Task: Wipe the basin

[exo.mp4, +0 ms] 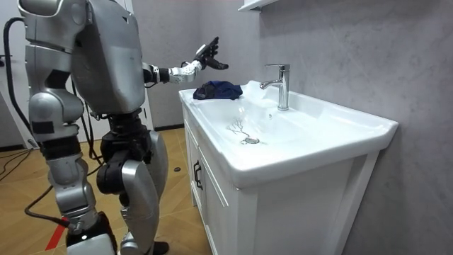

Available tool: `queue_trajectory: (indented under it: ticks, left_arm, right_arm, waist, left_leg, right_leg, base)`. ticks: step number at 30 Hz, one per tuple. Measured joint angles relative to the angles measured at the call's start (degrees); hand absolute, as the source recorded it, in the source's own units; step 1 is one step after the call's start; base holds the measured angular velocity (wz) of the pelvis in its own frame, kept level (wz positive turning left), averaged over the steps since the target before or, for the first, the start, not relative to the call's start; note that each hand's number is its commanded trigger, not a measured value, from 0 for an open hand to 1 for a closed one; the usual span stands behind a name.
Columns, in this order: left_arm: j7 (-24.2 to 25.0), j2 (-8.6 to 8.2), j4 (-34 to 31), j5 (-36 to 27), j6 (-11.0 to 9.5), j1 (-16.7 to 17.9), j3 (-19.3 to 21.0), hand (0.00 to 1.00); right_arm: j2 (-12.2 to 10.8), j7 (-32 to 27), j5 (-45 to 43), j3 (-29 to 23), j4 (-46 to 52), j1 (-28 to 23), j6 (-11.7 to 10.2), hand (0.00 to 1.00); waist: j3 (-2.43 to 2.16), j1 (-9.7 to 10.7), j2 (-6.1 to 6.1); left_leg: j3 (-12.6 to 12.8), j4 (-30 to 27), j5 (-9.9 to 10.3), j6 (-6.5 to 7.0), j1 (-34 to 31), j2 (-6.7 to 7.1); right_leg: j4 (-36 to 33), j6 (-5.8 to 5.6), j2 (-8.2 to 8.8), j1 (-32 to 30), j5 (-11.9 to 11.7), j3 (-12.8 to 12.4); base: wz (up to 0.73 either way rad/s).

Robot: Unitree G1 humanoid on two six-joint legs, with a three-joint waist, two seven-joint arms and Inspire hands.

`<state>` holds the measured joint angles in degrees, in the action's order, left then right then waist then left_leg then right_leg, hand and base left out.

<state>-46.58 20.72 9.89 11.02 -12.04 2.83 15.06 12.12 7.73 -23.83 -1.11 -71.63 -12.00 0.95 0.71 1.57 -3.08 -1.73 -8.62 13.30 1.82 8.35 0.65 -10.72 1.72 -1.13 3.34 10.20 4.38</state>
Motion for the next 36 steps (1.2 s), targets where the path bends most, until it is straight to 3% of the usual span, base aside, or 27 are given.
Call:
queue_trajectory:
  ticks: [8, 13, 17, 22, 26, 31, 36]
  left_arm:
    - [1.1, -0.25, 2.1, 3.3, 0.2, 0.0, -2.1, 0.0]
    - [1.5, -1.35, 2.1, 4.8, 0.5, 0.0, -2.3, 0.0]
    - [1.0, -1.35, 3.6, 7.3, 0.6, 0.1, -1.7, 0.0]
    - [1.0, -2.17, 8.4, 7.4, 3.0, 0.5, -1.7, 0.0]
    - [1.0, -2.27, 10.0, 7.7, 3.8, 1.2, -1.7, 0.0]
    - [1.0, -2.36, 10.9, 10.0, 5.8, 1.2, -1.7, 0.0]
    - [0.9, -2.38, 11.6, 10.0, 7.2, 1.2, -1.7, 0.0]
  right_arm:
    - [0.0, 0.0, -0.2, 0.7, -3.8, 1.6, 0.5, 0.0]
    - [0.0, 0.0, -0.2, 1.1, -4.6, 2.9, 0.5, 0.0]
    - [0.0, -0.1, -0.2, 1.1, -4.6, 2.8, 1.0, 0.0]
    - [0.0, -0.1, -0.2, 1.0, -4.3, 2.8, 1.6, 0.0]
    - [0.0, -0.1, -0.3, 1.0, -3.7, 2.4, 2.3, 0.0]
    - [0.0, -0.2, -0.5, 1.0, -3.3, 2.4, 3.7, 0.0]
    - [0.0, -0.9, -0.5, 1.0, -3.2, 2.4, 4.2, 0.0]
  waist:
    - [0.0, 1.0, 0.03]
    - [-0.07, 1.4, 0.22]
    - [-0.4, 1.1, 0.76]
    - [-0.53, 1.0, 0.84]
    - [-0.64, 1.0, 0.93]
    - [-0.64, 0.9, 0.51]
    - [-0.93, 0.9, -0.07]
  left_leg:
    - [0.0, 0.1, 0.0, 0.0, -0.1, 0.0]
    - [0.0, 0.2, 0.0, 0.0, -0.2, 0.01]
    - [0.4, 0.0, 0.0, 0.01, 0.2, -0.04]
    - [1.5, 0.0, 0.0, 0.01, 0.4, -0.07]
    - [1.6, 0.0, 0.0, 0.01, 0.4, -0.14]
    - [1.7, 0.4, 0.0, 0.0, 0.4, -0.38]
    - [1.6, 0.5, 0.0, -0.02, 0.4, -0.7]
  right_leg:
    - [0.0, -0.17, -0.14, -0.2, -0.3, -1.0]
    - [0.0, -0.19, -0.12, -0.4, -0.6, -1.1]
    - [0.0, -0.16, -0.24, -0.4, -0.6, -1.3]
    - [0.0, -0.2, -0.61, -0.4, -0.7, -2.1]
    - [0.0, -0.17, -0.75, -0.5, -0.8, -2.5]
    - [-0.1, 0.01, -1.02, -0.5, -1.0, -2.4]
    - [0.0, 0.32, -1.34, -0.5, -1.2, -2.4]
  base:
    - [-0.03]
    - [-0.01]
    - [-0.03]
    - [-0.08]
    - [-0.04]
    - [0.0]
    - [0.0]
